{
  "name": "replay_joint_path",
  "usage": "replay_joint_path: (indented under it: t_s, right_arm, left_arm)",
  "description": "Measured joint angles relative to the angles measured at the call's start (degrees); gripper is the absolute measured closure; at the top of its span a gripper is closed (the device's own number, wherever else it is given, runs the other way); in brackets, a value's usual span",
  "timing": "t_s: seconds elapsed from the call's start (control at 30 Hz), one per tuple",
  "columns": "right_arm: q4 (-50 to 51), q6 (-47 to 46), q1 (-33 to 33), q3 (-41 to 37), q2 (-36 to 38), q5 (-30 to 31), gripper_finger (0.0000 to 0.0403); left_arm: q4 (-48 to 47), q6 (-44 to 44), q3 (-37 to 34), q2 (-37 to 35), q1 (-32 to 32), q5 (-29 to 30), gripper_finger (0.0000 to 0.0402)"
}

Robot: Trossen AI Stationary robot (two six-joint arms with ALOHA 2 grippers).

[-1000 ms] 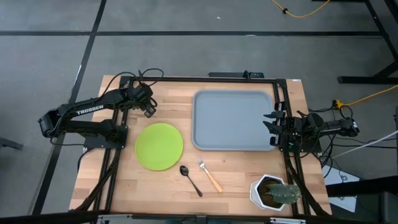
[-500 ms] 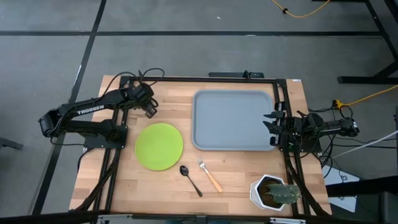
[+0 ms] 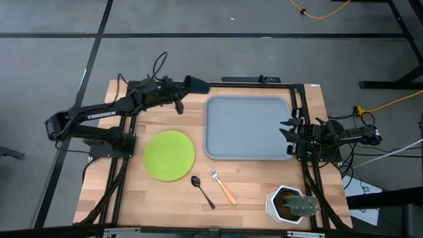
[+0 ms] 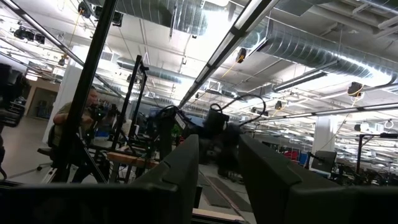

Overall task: Pick and place plate/cup/fork/spoon on tray
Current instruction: Put the black cup on the gray serving tray

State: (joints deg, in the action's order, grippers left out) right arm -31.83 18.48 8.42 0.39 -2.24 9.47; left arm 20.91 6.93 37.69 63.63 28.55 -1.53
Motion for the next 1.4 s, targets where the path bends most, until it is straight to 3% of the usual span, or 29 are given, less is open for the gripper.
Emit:
replay_joint_path:
  t_s: [0.07,0.2,0.43,0.6,0.93,1.4]
  right_arm:
    - [0.00,0.00,0.00,0.00,0.00,0.00,0.0283]
    - [-0.02,0.00,0.00,0.00,0.00,0.02,0.0283]
    - [0.07,-0.13,-0.02,0.00,0.00,0.01,0.0283]
    - [0.35,-0.07,0.00,0.02,0.00,0.02,0.0283]
    - [0.70,-0.20,-0.01,0.01,0.00,0.00,0.0283]
    - [0.92,-0.20,0.00,0.00,0.00,0.02,0.0283]
  left_arm:
    - [4.13,-0.04,1.86,4.14,-1.36,-0.20,0.0400]
    - [2.95,-2.91,10.50,14.38,-3.25,0.31,0.0401]
    - [-27.33,-9.07,31.25,29.79,-4.30,1.63,0.0401]
    - [-36.09,-10.74,39.27,36.51,-5.08,2.67,0.0401]
    - [-44.66,-10.51,42.14,39.31,-9.52,6.06,0.0401]
    - [-43.93,-10.63,42.16,39.31,-12.93,8.41,0.0371]
